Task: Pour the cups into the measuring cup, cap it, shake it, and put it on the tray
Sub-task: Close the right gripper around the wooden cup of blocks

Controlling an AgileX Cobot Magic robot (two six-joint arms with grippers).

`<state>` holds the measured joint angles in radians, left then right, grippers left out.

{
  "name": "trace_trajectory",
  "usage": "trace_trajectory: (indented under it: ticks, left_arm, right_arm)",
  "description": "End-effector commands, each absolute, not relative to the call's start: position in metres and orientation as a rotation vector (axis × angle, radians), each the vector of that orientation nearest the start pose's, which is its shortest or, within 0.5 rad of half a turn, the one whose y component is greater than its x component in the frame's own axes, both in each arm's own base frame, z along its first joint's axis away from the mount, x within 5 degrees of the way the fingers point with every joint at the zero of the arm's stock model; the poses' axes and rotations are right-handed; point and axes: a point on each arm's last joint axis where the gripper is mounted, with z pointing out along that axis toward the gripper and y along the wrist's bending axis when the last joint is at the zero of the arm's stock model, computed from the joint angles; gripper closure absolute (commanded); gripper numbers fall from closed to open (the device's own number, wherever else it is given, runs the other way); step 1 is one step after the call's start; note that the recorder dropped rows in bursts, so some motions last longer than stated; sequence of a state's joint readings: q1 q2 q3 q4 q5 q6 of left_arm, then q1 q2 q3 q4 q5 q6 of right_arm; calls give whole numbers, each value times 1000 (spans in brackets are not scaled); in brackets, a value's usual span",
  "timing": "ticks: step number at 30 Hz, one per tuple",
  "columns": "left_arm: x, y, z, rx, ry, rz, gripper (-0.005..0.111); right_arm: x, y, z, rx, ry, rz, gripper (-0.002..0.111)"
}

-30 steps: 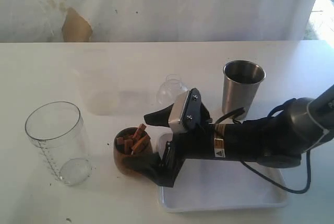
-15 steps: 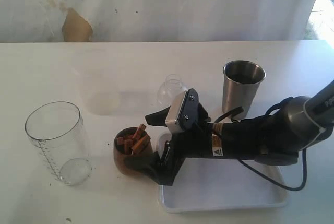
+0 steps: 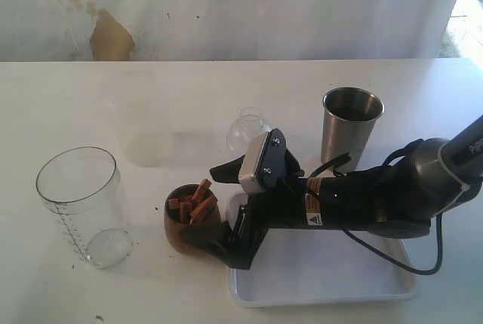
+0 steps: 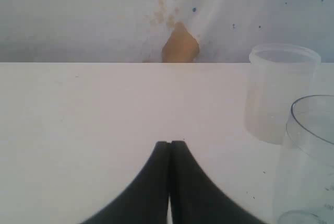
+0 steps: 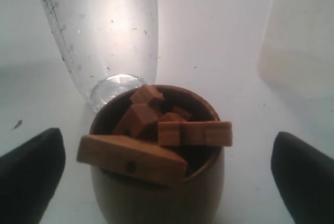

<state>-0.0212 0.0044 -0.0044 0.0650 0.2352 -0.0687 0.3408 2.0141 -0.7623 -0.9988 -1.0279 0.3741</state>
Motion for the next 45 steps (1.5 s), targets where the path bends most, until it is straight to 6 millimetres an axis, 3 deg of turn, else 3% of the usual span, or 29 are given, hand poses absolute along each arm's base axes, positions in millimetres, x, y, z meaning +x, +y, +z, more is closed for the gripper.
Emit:
trace_trajectory:
  ticks: [1,13,22,28,35,45]
  left_arm:
    - [56,0,192,2,1716,-9,107]
    - [56,0,192,2,1716,-9,107]
    - [56,0,192,2,1716,-9,107]
    - [56,0,192,2,1716,-9,107]
    - [56,0,192,2,1716,-9,107]
    - [56,0,192,2,1716,-9,107]
  right_arm:
    - [293,174,114,-1104,1608,809,3]
    - [298,192,114,-1218,1622,728,3]
    - [304,192,111,-1231,1655,678,3]
    - [309,197,92,-1222,1655,741,3]
    - [309,199,92,-1215,1611,775,3]
    - [317,205,78,-1198,1590,830,3]
